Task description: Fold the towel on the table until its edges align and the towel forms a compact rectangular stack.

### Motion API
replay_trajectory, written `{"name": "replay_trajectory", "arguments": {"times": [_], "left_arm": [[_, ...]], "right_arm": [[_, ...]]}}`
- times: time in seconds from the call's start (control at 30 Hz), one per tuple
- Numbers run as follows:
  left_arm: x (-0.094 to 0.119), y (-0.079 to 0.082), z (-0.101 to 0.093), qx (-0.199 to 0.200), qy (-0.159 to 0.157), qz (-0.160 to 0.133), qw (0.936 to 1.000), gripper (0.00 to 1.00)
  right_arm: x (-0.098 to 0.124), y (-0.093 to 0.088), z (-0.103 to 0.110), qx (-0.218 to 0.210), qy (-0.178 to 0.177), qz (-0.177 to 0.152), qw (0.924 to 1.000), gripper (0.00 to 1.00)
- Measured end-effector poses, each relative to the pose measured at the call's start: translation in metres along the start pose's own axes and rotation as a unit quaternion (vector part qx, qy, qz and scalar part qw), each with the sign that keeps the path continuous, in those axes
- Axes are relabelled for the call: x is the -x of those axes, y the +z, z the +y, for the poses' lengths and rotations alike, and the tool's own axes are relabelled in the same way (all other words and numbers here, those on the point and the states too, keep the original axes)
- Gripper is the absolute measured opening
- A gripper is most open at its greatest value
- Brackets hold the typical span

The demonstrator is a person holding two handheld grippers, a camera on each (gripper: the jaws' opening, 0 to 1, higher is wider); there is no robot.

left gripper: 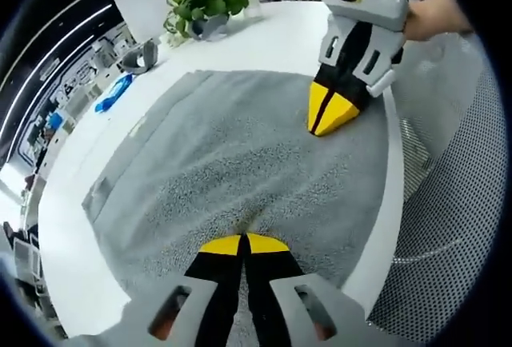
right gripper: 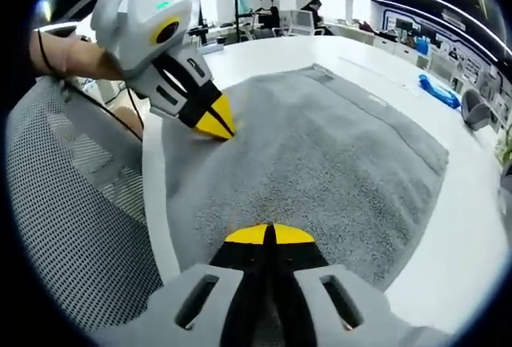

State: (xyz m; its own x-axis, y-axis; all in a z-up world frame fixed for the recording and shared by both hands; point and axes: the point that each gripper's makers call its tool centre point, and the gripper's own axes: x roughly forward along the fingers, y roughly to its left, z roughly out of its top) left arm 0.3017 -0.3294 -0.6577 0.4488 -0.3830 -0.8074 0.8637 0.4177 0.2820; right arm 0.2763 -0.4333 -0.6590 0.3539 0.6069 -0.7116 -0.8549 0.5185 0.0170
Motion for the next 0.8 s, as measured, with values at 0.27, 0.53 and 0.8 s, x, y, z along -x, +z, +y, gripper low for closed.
{"name": "replay_trajectory", "arguments": {"times": [0.27,0.53,0.8], "left_arm": [[0.001,-0.001,0.002,0.038,-0.003,-0.013,0.9992,0.01],[0.013,-0.011,0.001,0.096,-0.041,0.000,0.9946,0.06],[0.047,-0.067,0.004,0.045,-0.056,0.033,0.9968,0.10]], "right_arm": [[-0.001,0.002,-0.010,-0.068,-0.014,-0.016,0.9974,0.00],[0.015,-0.011,-0.012,-0.183,0.048,-0.010,0.9819,0.00],[0.056,-0.054,-0.008,-0.055,0.051,0.086,0.9935,0.01]]}}
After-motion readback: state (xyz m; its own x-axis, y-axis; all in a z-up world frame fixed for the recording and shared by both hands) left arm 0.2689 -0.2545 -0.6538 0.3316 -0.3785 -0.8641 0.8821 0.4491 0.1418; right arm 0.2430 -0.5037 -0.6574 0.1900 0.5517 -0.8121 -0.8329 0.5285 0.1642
